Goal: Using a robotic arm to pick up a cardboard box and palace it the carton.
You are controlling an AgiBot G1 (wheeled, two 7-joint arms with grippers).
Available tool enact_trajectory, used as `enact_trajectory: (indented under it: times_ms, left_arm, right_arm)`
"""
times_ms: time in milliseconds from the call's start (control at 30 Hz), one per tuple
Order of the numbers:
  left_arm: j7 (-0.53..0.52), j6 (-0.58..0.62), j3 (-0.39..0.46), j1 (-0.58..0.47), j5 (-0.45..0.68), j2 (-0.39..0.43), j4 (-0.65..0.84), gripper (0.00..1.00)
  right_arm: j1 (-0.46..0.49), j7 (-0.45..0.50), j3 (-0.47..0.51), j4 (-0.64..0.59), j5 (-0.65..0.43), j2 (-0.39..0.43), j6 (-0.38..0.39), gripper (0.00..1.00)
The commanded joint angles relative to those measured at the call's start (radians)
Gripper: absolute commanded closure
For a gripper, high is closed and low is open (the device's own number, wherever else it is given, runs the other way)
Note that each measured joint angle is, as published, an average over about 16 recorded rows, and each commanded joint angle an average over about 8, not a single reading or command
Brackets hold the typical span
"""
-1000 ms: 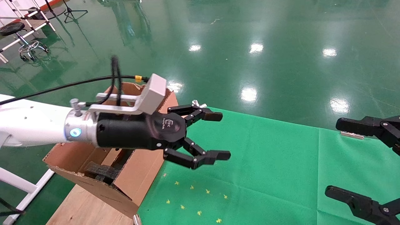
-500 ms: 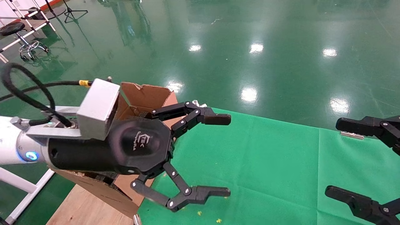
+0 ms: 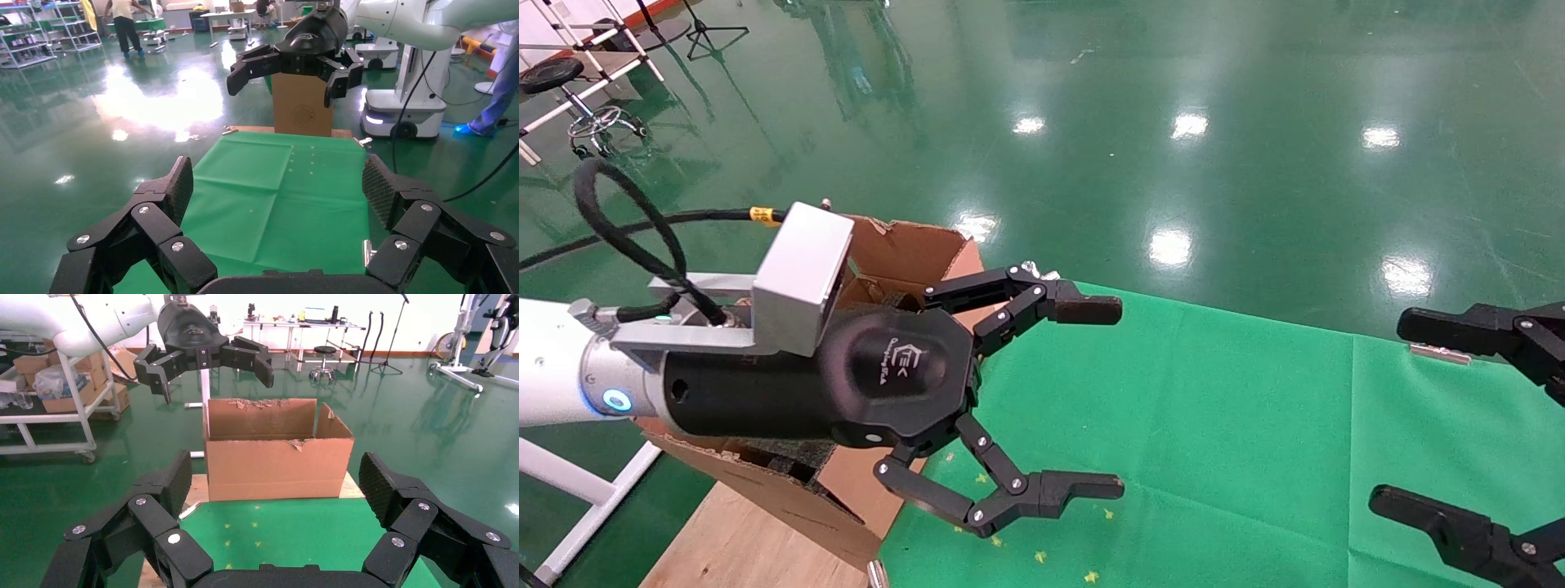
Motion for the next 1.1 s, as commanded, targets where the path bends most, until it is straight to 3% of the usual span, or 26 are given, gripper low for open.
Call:
enact_trajectory:
  times_ms: [33,1100]
  left_arm:
    - [-0.001,-0.001,0.004,-0.003,0.002,0.001,0.003,0.0]
    - [-0.005,-0.006,0.017,-0.013,0.011,0.003,0.014,0.0]
  right_arm:
    - [0.0,0.0,0.0,0.0,0.0,0.0,0.0,0.0]
    - [0.0,0.0,0.0,0.0,0.0,0.0,0.0,0.0]
